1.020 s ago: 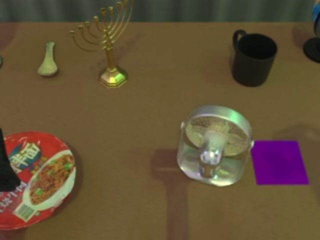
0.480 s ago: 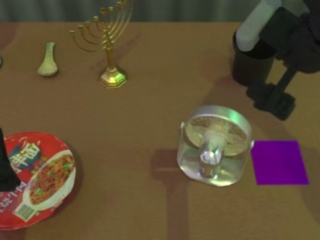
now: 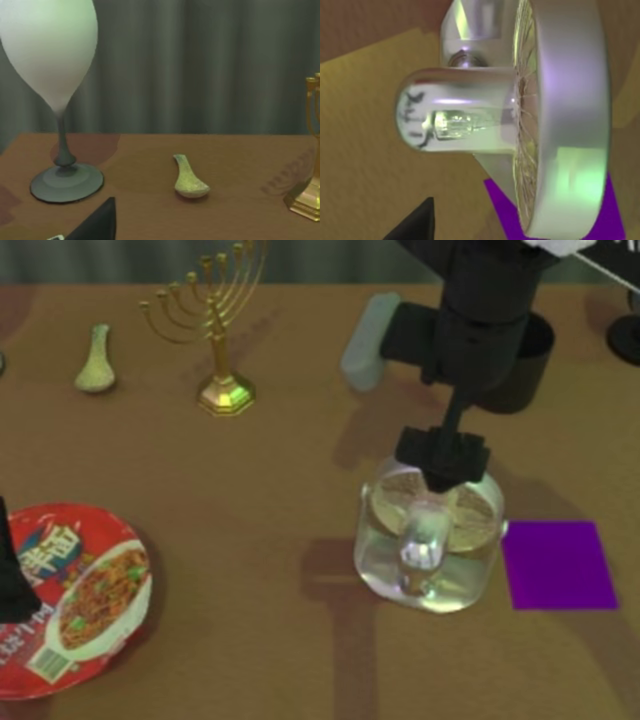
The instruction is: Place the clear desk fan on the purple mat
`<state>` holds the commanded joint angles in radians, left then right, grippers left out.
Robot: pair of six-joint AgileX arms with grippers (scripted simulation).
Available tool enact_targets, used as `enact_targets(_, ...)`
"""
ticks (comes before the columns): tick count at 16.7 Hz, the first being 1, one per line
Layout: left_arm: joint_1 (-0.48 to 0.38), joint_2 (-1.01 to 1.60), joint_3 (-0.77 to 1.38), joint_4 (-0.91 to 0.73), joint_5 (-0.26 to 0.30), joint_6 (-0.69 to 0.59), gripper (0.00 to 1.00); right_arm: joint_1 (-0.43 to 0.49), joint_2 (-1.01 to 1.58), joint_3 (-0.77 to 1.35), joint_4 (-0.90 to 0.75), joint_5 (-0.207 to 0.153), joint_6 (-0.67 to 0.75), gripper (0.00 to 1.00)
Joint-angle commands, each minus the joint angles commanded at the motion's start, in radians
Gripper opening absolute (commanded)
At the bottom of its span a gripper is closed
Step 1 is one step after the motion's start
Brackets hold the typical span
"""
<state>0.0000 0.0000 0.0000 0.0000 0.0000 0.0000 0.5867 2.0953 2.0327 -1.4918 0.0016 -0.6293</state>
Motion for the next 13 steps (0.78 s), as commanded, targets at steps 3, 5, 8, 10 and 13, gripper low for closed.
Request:
enact_targets(3,0.000,0.000,0.000,0.000,0.000,0.000,1.00,0.007,0.022,0.024,-0.017,0.000,-0.008,1.00)
enact_targets(5,0.000,0.000,0.000,0.000,0.000,0.000,1.00,0.007,0.022,0.024,-0.017,0.000,-0.008,1.00)
enact_targets(8,0.000,0.000,0.000,0.000,0.000,0.000,1.00,0.004,0.019,0.004,0.001,0.000,-0.008,1.00)
enact_targets(10,0.000,0.000,0.000,0.000,0.000,0.000,1.00,0.007,0.015,-0.047,0.046,0.000,-0.009,1.00)
enact_targets(13,0.000,0.000,0.000,0.000,0.000,0.000,1.00,0.008,0.008,-0.143,0.135,0.000,-0.007,1.00)
